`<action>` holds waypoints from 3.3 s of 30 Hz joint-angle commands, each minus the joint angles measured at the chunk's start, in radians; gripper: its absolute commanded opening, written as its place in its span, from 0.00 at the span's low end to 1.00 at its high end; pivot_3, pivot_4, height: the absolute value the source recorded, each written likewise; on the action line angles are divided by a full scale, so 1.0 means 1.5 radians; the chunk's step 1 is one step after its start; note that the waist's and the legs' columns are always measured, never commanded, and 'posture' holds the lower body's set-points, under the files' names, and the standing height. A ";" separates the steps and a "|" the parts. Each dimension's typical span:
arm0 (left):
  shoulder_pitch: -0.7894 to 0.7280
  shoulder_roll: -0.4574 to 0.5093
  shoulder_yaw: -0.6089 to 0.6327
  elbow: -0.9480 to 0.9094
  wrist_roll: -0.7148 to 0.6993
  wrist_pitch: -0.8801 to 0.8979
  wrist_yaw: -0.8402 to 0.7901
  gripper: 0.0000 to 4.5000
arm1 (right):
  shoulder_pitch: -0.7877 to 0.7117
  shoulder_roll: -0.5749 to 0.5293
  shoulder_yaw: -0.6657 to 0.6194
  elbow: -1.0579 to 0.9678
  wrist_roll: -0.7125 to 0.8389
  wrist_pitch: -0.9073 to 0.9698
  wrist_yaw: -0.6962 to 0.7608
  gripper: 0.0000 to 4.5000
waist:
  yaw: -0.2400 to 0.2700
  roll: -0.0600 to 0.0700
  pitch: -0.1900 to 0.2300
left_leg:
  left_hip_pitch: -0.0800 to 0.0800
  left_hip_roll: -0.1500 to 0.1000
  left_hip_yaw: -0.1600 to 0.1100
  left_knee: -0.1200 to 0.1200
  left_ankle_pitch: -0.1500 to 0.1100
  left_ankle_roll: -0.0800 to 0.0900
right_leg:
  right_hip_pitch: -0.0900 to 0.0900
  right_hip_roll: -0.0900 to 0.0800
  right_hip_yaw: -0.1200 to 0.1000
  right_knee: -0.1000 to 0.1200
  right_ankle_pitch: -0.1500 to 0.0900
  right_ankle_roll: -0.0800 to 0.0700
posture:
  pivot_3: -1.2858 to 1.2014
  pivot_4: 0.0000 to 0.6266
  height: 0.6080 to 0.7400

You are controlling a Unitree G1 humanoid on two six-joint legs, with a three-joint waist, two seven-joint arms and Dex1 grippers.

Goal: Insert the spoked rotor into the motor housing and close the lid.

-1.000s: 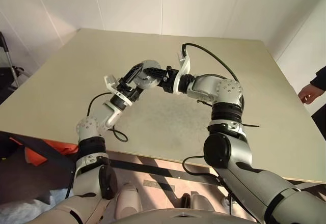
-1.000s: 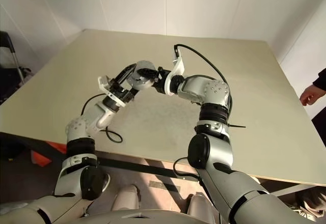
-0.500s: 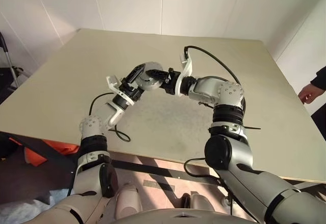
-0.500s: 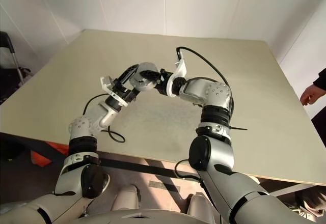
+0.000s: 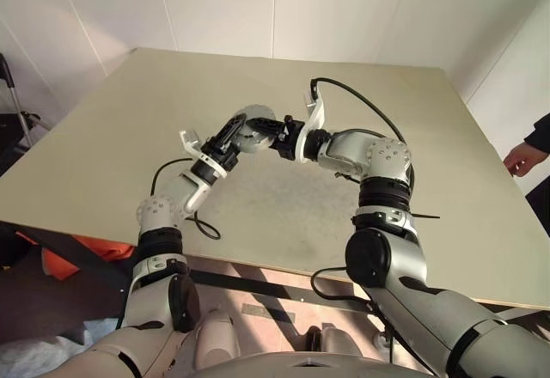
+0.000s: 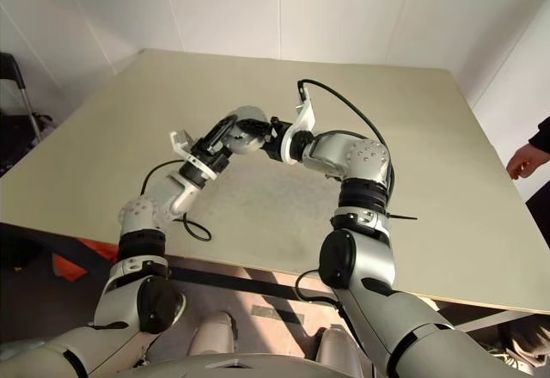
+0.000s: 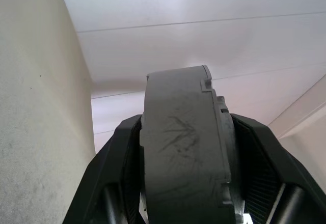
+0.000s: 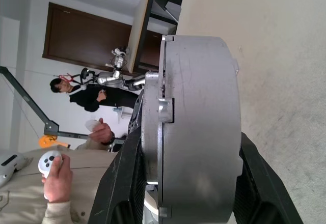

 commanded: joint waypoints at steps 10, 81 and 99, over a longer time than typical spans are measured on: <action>-0.011 0.007 -0.004 0.006 0.038 -0.022 -0.005 0.48 | -0.009 -0.009 0.043 -0.049 -0.019 -0.104 0.008 0.97 | 0.000 0.000 0.000 | 0.000 0.000 0.000 0.000 0.000 0.000 | 0.000 0.000 0.000 0.000 0.000 0.000 | 0.52 0.00 1.00; 0.111 0.251 -0.403 -0.208 0.609 -0.394 -0.213 0.96 | 0.173 -0.363 0.450 0.033 -0.517 -0.681 0.492 0.98 | -0.005 -0.004 -0.001 | 0.005 0.001 0.000 0.007 0.000 0.001 | 0.003 0.000 0.001 0.009 -0.002 -0.003 | 0.52 0.00 1.00; 0.078 0.203 -0.367 -0.166 0.641 -0.400 -0.182 0.96 | 0.183 -0.319 0.438 0.031 -0.536 -0.686 0.463 0.98 | -0.019 -0.002 -0.001 | 0.005 0.000 0.000 0.008 -0.002 0.006 | 0.003 0.000 0.002 0.010 -0.001 -0.004 | 0.52 0.00 1.00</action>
